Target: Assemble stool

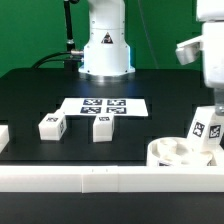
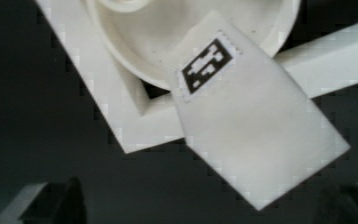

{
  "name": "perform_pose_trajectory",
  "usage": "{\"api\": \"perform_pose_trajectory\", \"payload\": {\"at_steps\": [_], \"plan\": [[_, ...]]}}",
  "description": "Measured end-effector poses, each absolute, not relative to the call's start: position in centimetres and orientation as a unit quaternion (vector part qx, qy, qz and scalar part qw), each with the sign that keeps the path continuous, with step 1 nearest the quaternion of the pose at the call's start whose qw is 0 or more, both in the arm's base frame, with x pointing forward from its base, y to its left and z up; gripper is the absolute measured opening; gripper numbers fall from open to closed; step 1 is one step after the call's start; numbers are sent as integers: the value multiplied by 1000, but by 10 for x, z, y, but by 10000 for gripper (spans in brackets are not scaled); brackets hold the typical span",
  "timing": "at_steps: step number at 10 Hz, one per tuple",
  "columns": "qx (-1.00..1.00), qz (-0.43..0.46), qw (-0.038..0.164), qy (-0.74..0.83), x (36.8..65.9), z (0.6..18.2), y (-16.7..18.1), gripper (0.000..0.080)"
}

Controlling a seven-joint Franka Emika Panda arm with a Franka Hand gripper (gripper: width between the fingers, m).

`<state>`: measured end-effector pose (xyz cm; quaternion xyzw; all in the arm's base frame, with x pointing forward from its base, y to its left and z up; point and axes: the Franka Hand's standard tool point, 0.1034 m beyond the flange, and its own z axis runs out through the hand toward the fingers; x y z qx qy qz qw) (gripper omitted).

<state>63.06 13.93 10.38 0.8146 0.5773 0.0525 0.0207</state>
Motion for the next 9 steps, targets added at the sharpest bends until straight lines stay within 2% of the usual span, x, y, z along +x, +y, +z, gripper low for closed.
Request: {"api": "perform_pose_trajectory", "payload": {"at_steps": [3, 6, 9], "plan": [[725, 44, 36, 687, 631, 102, 133, 649], [619, 33, 60, 782, 631, 99, 133, 649], [568, 33, 70, 820, 633, 100, 132, 649]]}}
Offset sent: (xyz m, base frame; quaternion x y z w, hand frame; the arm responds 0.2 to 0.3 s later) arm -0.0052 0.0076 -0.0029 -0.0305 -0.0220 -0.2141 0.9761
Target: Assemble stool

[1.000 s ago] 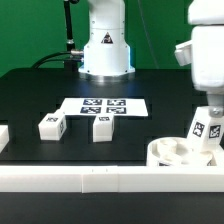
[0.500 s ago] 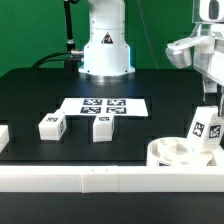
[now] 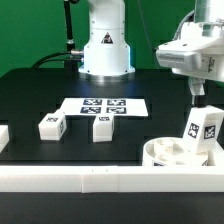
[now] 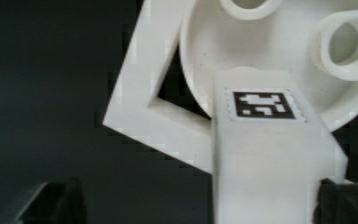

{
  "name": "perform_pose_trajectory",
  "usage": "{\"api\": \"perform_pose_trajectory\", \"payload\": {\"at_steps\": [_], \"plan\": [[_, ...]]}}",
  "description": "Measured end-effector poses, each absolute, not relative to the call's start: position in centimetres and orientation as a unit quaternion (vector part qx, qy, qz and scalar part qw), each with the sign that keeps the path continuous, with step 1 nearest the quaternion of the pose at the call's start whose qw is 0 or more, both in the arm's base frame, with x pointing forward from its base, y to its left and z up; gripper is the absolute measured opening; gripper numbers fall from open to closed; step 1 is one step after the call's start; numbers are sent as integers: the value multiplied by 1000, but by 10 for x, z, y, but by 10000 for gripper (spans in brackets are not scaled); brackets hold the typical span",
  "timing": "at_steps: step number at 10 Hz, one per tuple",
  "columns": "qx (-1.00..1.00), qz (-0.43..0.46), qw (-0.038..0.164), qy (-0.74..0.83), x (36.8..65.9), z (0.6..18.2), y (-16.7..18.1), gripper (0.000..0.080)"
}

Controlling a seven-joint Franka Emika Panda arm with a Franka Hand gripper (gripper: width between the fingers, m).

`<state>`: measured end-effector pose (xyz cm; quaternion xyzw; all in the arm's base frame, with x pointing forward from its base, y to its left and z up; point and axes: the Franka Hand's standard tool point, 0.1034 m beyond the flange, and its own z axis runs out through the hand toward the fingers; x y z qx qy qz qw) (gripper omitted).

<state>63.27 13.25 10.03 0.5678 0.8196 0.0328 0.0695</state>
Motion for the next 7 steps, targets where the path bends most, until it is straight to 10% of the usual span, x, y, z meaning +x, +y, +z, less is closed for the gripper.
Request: {"api": "perform_pose_trajectory", "payload": {"at_steps": [7], "plan": [[582, 32, 70, 810, 626, 106, 127, 649]]}}
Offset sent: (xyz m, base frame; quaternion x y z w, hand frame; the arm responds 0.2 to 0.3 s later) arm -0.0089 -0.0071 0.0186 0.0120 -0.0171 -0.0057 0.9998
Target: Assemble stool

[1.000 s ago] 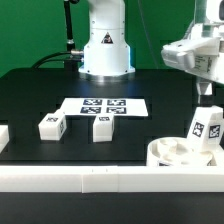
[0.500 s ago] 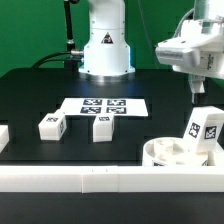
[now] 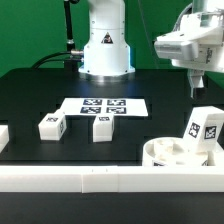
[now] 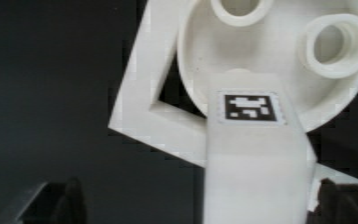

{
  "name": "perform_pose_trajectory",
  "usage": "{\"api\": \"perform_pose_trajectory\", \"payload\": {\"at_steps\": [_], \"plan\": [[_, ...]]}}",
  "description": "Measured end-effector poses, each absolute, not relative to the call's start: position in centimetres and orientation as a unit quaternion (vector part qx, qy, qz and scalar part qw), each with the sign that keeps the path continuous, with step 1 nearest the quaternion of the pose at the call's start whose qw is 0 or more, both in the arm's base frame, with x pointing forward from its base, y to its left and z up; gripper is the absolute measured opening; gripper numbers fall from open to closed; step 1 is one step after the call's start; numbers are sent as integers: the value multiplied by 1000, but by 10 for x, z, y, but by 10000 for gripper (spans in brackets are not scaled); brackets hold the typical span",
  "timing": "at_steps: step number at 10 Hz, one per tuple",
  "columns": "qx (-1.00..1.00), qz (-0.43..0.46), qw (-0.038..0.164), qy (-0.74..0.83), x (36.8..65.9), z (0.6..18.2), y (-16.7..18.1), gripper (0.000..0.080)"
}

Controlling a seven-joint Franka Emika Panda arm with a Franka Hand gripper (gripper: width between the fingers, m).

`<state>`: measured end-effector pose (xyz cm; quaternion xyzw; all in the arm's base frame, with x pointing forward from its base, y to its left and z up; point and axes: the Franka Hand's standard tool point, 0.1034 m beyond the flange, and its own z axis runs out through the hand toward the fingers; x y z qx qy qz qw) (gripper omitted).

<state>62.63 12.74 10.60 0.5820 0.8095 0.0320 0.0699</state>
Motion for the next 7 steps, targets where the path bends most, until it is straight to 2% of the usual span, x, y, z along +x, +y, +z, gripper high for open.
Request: {"api": "perform_pose_trajectory", "payload": {"at_steps": [2, 6, 7], "plan": [[614, 24, 59, 787, 616, 93, 125, 649], [621, 20, 55, 782, 612, 86, 123, 649], [621, 20, 55, 781, 613, 86, 123, 527]]}}
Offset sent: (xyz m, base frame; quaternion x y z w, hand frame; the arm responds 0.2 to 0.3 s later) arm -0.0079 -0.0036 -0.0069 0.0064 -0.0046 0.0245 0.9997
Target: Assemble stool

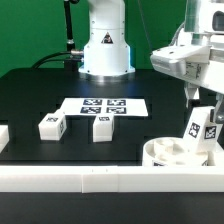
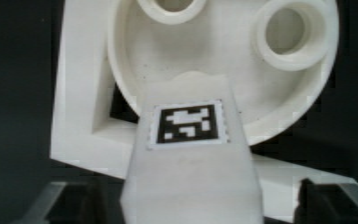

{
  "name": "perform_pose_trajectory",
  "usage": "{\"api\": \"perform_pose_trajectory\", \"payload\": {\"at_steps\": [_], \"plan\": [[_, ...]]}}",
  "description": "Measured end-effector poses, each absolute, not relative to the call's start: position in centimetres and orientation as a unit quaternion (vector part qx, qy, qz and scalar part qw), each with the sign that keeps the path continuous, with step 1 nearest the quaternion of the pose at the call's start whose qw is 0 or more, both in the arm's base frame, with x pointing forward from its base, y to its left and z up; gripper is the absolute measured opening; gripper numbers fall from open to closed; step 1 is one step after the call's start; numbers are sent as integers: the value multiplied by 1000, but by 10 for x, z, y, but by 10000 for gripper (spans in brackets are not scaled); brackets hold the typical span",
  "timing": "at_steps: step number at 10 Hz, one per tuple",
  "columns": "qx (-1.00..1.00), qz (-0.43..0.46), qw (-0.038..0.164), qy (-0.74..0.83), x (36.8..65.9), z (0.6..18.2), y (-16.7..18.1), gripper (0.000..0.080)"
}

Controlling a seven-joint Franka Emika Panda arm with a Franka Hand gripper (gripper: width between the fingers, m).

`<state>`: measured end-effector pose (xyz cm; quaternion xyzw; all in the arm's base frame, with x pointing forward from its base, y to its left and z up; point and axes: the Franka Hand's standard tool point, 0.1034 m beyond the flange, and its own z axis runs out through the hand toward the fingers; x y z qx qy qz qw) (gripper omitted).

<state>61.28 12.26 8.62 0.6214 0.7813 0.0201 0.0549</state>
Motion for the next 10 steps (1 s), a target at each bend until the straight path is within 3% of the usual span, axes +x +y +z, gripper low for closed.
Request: {"api": "perform_pose_trajectory", "payload": {"at_steps": [1, 2, 3, 7, 10], "plan": [[622, 20, 55, 781, 614, 86, 121, 393], [622, 20, 55, 781, 614, 86, 119, 393], [628, 20, 55, 776, 614, 86, 119, 334], [701, 24, 50, 711, 614, 85, 119, 334], [853, 25, 16, 521, 611, 84, 117, 334]]}}
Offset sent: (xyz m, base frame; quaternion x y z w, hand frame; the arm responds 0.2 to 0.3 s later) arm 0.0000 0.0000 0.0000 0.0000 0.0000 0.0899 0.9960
